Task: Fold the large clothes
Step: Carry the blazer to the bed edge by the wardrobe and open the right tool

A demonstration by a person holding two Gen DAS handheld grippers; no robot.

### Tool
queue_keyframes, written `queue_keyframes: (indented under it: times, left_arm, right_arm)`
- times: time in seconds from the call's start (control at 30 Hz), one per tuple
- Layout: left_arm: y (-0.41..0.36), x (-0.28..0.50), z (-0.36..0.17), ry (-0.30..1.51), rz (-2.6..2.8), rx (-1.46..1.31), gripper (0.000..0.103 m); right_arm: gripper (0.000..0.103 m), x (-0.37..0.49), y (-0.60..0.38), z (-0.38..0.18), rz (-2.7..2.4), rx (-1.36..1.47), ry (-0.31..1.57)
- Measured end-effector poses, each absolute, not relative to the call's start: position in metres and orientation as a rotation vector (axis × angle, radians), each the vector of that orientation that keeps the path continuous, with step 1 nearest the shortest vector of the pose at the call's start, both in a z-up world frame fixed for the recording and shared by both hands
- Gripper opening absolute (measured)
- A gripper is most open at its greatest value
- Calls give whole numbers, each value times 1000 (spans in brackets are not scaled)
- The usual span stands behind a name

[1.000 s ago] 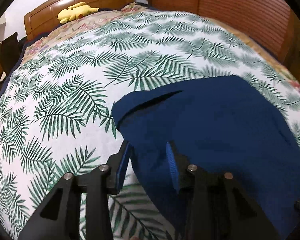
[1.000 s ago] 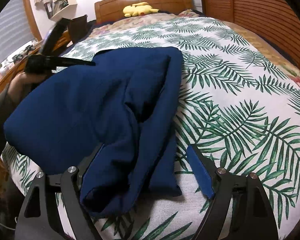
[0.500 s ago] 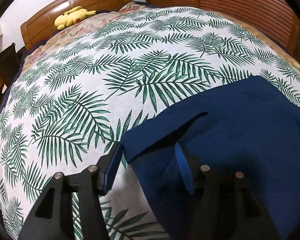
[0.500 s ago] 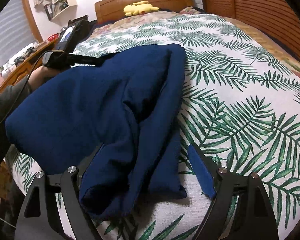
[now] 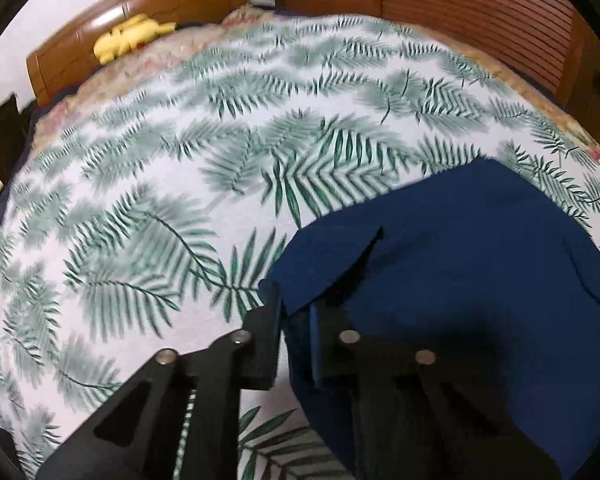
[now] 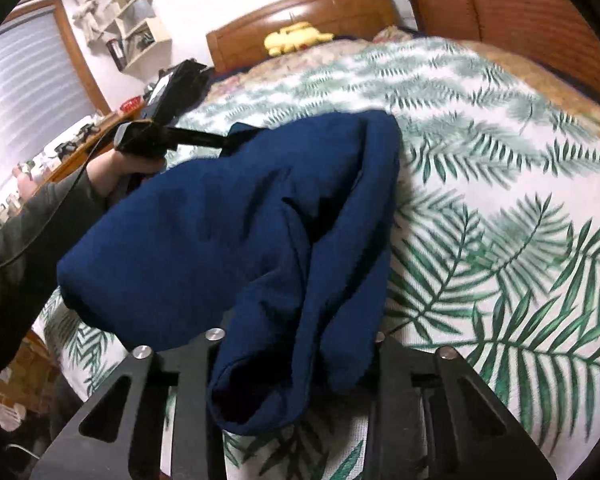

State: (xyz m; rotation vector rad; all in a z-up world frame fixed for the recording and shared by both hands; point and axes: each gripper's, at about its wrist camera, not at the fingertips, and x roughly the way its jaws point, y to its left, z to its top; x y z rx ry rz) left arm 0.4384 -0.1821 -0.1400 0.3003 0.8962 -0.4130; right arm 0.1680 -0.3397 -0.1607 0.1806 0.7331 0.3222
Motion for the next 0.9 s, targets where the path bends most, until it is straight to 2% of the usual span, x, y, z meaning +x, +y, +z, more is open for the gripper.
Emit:
queue_keyframes:
  times: [0.17,0.43,0.63,0.9]
  left_arm:
    - [-180,419,-95,794,-404,273,5]
    - [-232,385,-20,603,-475,234,5]
    - [-331,371,21,511,-618,215,5]
    - [-479,354,26,510,-797,258,8]
  right_arm:
    - [23,165,-341,-130,332,162,639]
    - [23,151,-395,-76,230,110,501]
    - [23,130,-472,-31,58,10,461]
    - [23,98,-598,5,-242,-40,499]
